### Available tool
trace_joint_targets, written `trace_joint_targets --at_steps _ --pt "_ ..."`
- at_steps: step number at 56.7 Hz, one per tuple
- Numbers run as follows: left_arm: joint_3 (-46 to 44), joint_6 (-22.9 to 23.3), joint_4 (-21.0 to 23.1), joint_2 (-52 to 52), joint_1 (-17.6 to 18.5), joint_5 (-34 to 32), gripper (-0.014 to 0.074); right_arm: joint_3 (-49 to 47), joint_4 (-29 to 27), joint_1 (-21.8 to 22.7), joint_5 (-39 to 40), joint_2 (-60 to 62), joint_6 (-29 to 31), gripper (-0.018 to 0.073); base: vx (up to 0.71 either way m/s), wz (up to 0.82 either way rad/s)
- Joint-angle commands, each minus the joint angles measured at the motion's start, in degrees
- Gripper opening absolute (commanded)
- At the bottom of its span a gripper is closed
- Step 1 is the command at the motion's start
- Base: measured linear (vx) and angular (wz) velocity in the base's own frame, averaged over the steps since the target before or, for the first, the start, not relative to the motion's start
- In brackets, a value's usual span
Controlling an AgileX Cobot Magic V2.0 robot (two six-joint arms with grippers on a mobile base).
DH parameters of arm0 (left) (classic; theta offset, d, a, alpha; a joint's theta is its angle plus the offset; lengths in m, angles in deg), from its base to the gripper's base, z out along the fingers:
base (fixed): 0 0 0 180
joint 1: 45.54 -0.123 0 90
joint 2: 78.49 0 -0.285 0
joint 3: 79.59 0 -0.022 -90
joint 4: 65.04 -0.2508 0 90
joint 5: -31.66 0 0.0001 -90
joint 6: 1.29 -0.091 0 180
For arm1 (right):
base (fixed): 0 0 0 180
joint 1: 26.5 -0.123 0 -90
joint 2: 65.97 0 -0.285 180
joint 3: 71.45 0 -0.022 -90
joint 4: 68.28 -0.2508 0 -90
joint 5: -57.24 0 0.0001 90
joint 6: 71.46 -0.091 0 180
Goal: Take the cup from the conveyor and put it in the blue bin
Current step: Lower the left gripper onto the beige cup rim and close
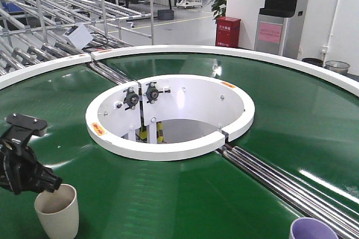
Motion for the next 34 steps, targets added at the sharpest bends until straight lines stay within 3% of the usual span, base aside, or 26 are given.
trace_joint_targets --at_steps 1,20,27,34 --pt "-1.97 -1.98 2.01 -0.64 -0.07 -3.16 0.0512 -1.82 0.67 0.45 4.40 -0.06 0.04 0.0375 0.00 0.00" --pt "-1.92 -1.98 2.01 3.33 -0.07 -6.57 0.0475 -1.82 0.43 0.45 4.19 -0.06 -0.19 0.0375 0.00 0.00" --pt "-1.92 -2.03 2.01 3.23 -0.07 -6.38 0.0341 -2.15 -3.15 0.45 1.25 -0.10 -0.67 0.0375 0.00 0.00" --pt "-1.92 -2.03 2.01 3.23 -0.07 -5.80 0.0142 -5.29 -7.08 0.45 -6.51 -3.06 -0.87 0.0375 0.00 0.00"
